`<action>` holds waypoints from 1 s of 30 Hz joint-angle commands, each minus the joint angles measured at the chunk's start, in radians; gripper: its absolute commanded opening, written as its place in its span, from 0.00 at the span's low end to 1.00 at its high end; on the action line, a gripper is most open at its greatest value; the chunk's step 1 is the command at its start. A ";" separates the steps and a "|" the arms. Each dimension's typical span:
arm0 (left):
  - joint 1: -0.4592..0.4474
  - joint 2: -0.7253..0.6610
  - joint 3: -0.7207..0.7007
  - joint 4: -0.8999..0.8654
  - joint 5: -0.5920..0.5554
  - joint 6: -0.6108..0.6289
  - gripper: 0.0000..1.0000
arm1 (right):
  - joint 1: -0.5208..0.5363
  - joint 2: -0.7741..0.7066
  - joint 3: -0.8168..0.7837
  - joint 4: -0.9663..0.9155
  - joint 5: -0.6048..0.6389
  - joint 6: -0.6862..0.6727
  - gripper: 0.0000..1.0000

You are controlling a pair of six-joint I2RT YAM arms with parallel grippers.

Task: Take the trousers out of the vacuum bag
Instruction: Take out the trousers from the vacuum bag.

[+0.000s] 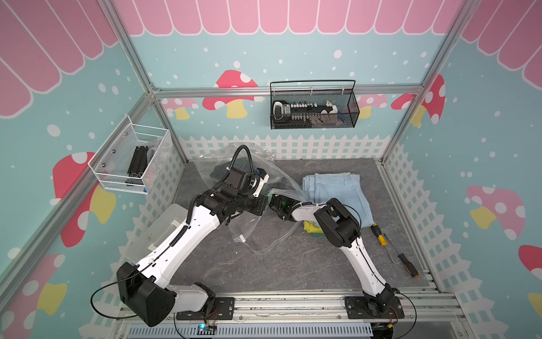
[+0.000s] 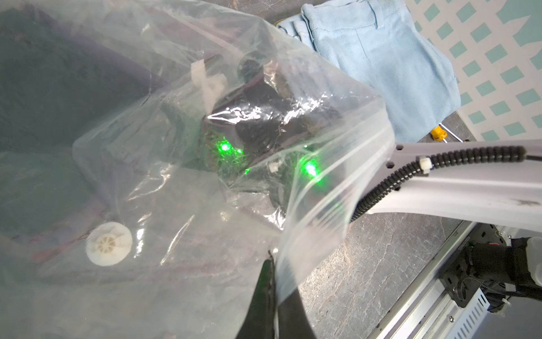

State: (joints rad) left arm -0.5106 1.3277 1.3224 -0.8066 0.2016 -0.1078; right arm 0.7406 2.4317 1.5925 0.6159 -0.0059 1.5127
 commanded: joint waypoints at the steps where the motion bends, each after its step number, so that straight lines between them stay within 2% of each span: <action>1: 0.008 0.007 -0.011 0.006 0.012 0.010 0.00 | -0.004 -0.014 -0.017 -0.009 0.020 0.042 0.47; 10: 0.008 0.013 -0.010 0.004 0.012 0.010 0.00 | -0.015 -0.008 0.013 -0.009 0.014 0.026 0.46; 14: 0.009 0.013 -0.008 0.004 0.014 0.010 0.00 | -0.018 -0.017 0.016 -0.003 0.006 0.009 0.36; 18: 0.008 0.015 -0.008 0.003 0.015 0.012 0.00 | -0.018 -0.022 0.018 0.001 -0.004 -0.005 0.34; 30: 0.008 0.014 -0.008 0.000 0.017 0.011 0.00 | -0.030 0.016 0.064 -0.033 0.001 -0.008 0.34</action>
State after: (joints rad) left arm -0.5106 1.3365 1.3220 -0.8066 0.2066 -0.1078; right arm 0.7200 2.4317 1.6146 0.5919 -0.0128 1.4963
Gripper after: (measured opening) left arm 0.049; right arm 0.339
